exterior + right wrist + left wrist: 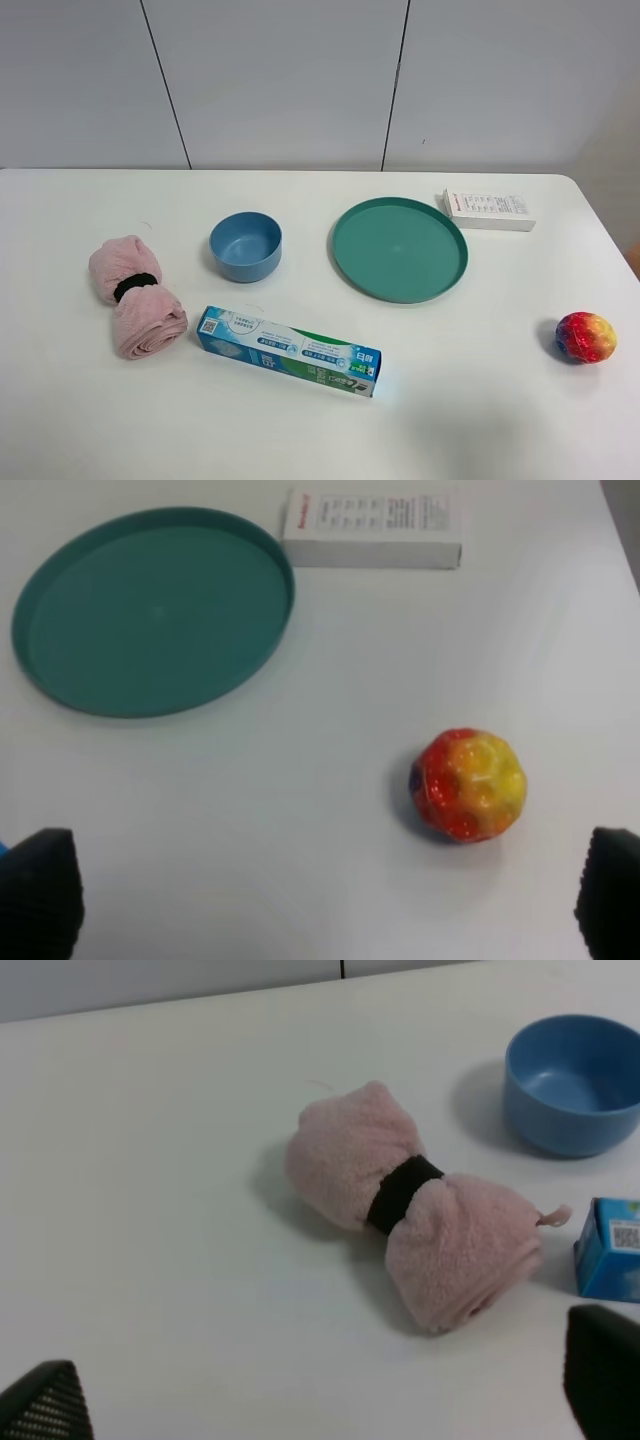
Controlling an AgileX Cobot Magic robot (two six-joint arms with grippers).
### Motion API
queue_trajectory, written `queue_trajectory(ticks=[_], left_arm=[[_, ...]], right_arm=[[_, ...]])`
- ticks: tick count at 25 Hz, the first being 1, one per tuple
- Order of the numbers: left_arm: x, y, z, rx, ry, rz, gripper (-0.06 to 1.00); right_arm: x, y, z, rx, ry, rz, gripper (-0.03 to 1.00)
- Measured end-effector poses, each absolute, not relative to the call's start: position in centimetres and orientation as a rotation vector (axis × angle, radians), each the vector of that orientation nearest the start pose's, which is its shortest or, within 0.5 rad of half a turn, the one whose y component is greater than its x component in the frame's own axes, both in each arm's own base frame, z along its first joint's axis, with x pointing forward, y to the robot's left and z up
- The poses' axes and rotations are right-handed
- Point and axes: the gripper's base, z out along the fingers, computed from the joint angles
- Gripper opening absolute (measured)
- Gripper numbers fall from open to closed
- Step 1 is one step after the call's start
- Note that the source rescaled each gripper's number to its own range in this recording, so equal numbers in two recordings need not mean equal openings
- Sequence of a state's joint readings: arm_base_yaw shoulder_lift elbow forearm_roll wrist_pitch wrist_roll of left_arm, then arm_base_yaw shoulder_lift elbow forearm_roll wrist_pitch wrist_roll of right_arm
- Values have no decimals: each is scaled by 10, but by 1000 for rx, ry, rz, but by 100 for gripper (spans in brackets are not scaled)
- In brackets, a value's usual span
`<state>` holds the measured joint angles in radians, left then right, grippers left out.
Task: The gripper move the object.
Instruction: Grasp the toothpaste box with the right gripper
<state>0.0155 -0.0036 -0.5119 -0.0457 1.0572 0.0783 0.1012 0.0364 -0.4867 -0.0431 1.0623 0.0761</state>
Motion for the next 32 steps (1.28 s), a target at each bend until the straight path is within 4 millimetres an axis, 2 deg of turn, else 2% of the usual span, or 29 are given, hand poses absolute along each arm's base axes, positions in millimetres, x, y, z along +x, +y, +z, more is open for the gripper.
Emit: queue_trajectory(ticks=[6,13,16,21,23,32], left_arm=[[-7,-4,281,66,2023,5,100],[-7,-4,281,66,2023,5,100],[-7,-4,281,66,2023,5,100],[-7,-4,281,66,2023,5,100],[-7,-4,281,66,2023,5,100],[-7,-4,281,66,2023,5,100]], right_arm=[[30,0,298,-1,2215,76,100],[58,3,351,8,2221,83,99],[66,6,369,15,2209,108,93],[89,14,381,12,2303,177,90],[101,20,382,-52,2347,200,90],[161,74,384,-629,2432,253,88]])
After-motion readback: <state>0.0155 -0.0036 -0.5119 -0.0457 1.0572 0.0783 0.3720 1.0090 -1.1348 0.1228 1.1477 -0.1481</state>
